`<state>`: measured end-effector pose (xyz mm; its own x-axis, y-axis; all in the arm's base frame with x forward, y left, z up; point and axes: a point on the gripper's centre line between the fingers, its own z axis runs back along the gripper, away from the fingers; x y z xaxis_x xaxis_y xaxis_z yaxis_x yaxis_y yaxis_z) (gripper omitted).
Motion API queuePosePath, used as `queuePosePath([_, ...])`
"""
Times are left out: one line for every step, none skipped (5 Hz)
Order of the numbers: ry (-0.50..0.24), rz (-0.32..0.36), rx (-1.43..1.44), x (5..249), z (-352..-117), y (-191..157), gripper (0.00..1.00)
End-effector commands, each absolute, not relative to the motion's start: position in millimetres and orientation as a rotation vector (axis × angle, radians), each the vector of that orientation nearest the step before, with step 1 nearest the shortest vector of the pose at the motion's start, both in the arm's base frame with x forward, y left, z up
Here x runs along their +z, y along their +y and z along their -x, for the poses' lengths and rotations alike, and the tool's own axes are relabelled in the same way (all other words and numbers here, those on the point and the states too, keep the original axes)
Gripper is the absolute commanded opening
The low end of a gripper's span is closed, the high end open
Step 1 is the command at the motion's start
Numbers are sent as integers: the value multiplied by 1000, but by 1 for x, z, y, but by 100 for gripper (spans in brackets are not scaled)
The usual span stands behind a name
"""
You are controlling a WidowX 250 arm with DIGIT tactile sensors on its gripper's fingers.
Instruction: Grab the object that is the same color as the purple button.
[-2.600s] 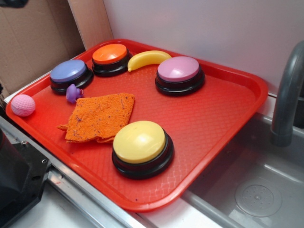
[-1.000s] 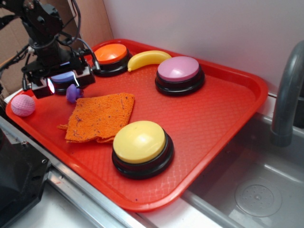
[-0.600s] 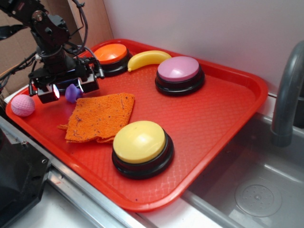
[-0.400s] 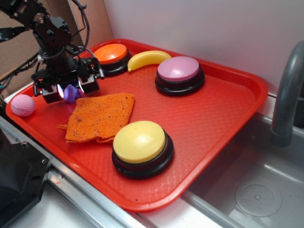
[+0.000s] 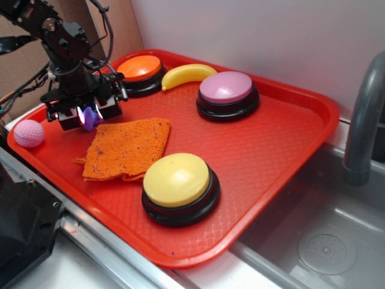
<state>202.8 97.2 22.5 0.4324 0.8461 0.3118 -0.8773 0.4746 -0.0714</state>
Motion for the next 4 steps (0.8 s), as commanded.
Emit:
queuePosePath([-322, 14, 930, 105, -225, 90, 0])
queuePosePath([-257, 107, 694, 154, -242, 59, 0])
queuePosePath([-190, 126, 450, 200, -249, 23, 0])
queuePosePath([-150, 81, 309, 213, -252, -5, 0])
